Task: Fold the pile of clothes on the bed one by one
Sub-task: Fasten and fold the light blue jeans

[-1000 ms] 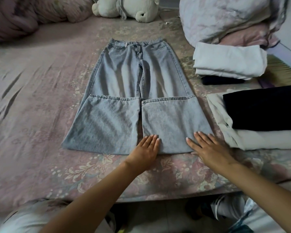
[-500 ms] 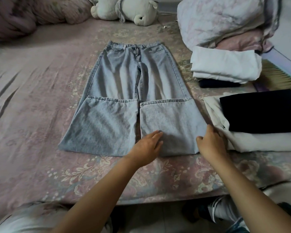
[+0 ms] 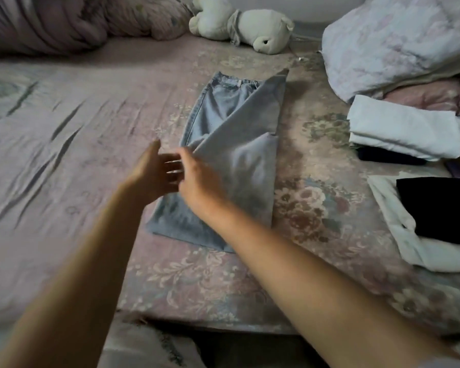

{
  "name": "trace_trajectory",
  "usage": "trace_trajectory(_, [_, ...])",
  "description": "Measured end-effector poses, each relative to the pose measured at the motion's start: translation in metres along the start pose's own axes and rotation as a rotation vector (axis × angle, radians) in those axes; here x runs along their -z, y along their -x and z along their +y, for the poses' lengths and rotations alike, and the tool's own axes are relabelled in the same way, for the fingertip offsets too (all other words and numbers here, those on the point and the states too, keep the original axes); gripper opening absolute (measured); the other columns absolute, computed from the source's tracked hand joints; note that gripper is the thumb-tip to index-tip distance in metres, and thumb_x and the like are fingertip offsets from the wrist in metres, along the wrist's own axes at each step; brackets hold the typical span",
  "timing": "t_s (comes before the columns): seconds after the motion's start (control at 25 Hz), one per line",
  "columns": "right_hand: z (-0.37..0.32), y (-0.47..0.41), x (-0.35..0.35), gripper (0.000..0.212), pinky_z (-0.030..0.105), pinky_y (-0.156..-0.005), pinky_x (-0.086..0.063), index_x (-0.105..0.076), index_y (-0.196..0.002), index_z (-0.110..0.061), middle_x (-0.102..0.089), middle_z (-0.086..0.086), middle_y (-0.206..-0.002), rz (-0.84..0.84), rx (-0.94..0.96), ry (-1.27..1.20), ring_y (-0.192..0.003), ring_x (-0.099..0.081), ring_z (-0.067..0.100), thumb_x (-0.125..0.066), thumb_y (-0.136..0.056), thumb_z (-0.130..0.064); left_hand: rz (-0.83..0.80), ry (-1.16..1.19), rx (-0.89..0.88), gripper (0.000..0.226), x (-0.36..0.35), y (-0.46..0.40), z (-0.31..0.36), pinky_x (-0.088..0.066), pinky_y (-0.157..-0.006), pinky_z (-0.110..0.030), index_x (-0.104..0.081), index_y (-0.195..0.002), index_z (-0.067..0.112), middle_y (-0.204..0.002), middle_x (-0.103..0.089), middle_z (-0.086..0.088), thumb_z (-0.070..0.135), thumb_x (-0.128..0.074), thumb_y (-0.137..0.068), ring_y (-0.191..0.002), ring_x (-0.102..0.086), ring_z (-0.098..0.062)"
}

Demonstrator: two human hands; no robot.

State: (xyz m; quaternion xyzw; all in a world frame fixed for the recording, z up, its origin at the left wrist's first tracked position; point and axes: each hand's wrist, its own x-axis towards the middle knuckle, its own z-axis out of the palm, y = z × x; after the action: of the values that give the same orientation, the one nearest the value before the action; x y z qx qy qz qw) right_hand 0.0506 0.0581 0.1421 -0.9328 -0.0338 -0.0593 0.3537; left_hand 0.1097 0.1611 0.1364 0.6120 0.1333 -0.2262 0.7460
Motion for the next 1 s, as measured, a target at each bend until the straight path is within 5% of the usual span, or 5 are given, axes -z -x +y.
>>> trace_trajectory(0.16, [0.014,0.037,-0.057,0.074,0.048,-0.11,-0.025,-0.019,-0.15,-0.014,-0.047,0.017,-0.139,-0.382,0.137,0.257,-0.129,-0.042,0.032,-0.059,-0.09,-0.027,0.148,-0.574,0.079,0.042,0.062,-0.025,-0.035,-0.047,-0.066,-0.03,-0.064,-0.088,0.008,-0.086,-0.06,-0.015,0.049,-0.06,-0.086,-0.07,-0.057,-0.025])
trace_trajectory(0.36, [0.094,0.099,-0.018,0.033,0.03,-0.074,-0.046,-0.06,-0.115,-0.005,-0.059,0.014,-0.106,0.31,-0.121,0.265,-0.095,-0.058,0.032,-0.061,-0.088,-0.026,0.318,-0.982,-0.086,0.021,0.057,-0.027,-0.064,-0.036,-0.06,-0.03,-0.054,-0.073,0.006,-0.076,-0.051,-0.015,0.016,-0.055,-0.091,-0.072,-0.049,-0.024])
trace_trajectory(0.52, [0.109,0.102,0.01,0.035,0.034,-0.058,-0.043,-0.052,-0.1,-0.002,-0.05,0.01,-0.076,0.063,-0.661,-0.223,-0.065,-0.056,0.031,-0.054,-0.093,-0.036,0.249,-0.512,0.095,0.015,0.052,-0.028,-0.049,-0.049,-0.054,-0.032,-0.058,-0.099,-0.002,-0.091,-0.056,-0.018,0.011,-0.055,-0.092,-0.071,-0.052,-0.025])
trace_trajectory(0.88, [0.098,0.076,0.041,0.025,0.025,-0.045,-0.036,-0.064,-0.092,-0.001,-0.055,0.009,-0.07,-0.162,-0.885,-0.412,-0.047,-0.045,0.014,-0.065,-0.085,-0.025,0.1,-0.218,0.262,0.014,0.038,-0.009,-0.015,-0.05,-0.038,-0.023,-0.051,-0.085,0.007,-0.082,-0.056,-0.01,0.011,-0.045,-0.097,-0.066,-0.056,-0.017])
trace_trajectory(1.0, [0.071,0.053,0.078,0.016,0.023,-0.05,-0.046,-0.058,-0.103,-0.004,-0.057,0.01,-0.084,0.028,-0.841,-0.975,-0.062,-0.054,0.014,-0.055,-0.092,-0.016,0.025,-0.05,0.149,0.021,0.033,-0.005,0.012,-0.047,-0.039,-0.017,-0.051,-0.084,0.007,-0.061,-0.063,-0.005,0.011,-0.036,-0.097,-0.048,-0.061,-0.011])
